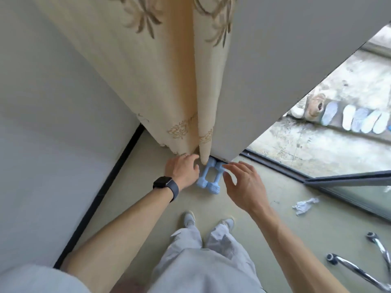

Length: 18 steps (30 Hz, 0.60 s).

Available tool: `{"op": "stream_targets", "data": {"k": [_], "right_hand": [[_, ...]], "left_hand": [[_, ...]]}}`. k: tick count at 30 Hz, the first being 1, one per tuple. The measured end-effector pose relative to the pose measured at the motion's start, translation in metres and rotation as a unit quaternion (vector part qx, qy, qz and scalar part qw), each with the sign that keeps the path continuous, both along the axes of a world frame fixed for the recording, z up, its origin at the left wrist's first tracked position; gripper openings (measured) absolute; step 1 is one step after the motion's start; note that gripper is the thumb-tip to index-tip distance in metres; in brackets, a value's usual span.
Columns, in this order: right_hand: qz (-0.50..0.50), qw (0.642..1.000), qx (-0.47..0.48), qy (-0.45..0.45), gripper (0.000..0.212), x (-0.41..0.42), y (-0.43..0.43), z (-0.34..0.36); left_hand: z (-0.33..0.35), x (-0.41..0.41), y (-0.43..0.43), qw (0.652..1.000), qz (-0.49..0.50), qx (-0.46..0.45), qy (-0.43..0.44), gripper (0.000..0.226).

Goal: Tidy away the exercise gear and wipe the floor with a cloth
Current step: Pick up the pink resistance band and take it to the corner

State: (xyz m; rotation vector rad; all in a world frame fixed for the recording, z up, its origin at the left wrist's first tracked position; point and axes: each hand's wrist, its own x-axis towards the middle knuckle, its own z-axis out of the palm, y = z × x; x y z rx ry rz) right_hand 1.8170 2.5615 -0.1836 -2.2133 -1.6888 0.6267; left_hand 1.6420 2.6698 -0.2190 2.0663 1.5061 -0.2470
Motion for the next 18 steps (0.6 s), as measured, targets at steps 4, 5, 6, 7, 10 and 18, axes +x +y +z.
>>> {"op": "stream_targets", "data": {"k": [4, 5, 6, 7, 10, 18], "right_hand": [[0.057, 0.998, 0.019, -0.004, 0.029, -0.017, 0.014, 0.074], [0.078, 0.997, 0.022, -0.004, 0.030, -0.021, 0.016, 0.085], [0.098, 0.995, 0.030, -0.002, 0.031, -0.025, 0.020, 0.095], [0.120, 0.992, 0.040, 0.000, 0.031, -0.031, 0.025, 0.106], [0.198, 0.977, 0.074, 0.005, 0.032, -0.050, 0.038, 0.136], [0.480, 0.860, 0.156, 0.069, 0.038, -0.145, 0.017, 0.183]], "left_hand": [[0.079, -0.027, -0.006, 0.993, 0.023, 0.105, -0.041, 0.043], [0.093, -0.035, -0.010, 0.990, 0.030, 0.131, -0.043, 0.045], [0.105, -0.045, -0.014, 0.986, 0.042, 0.154, -0.045, 0.046], [0.117, -0.055, -0.019, 0.982, 0.060, 0.173, -0.046, 0.046], [0.148, -0.089, -0.040, 0.964, 0.142, 0.220, -0.047, 0.044], [0.200, -0.172, -0.205, 0.848, 0.430, 0.310, 0.028, 0.042]]}}
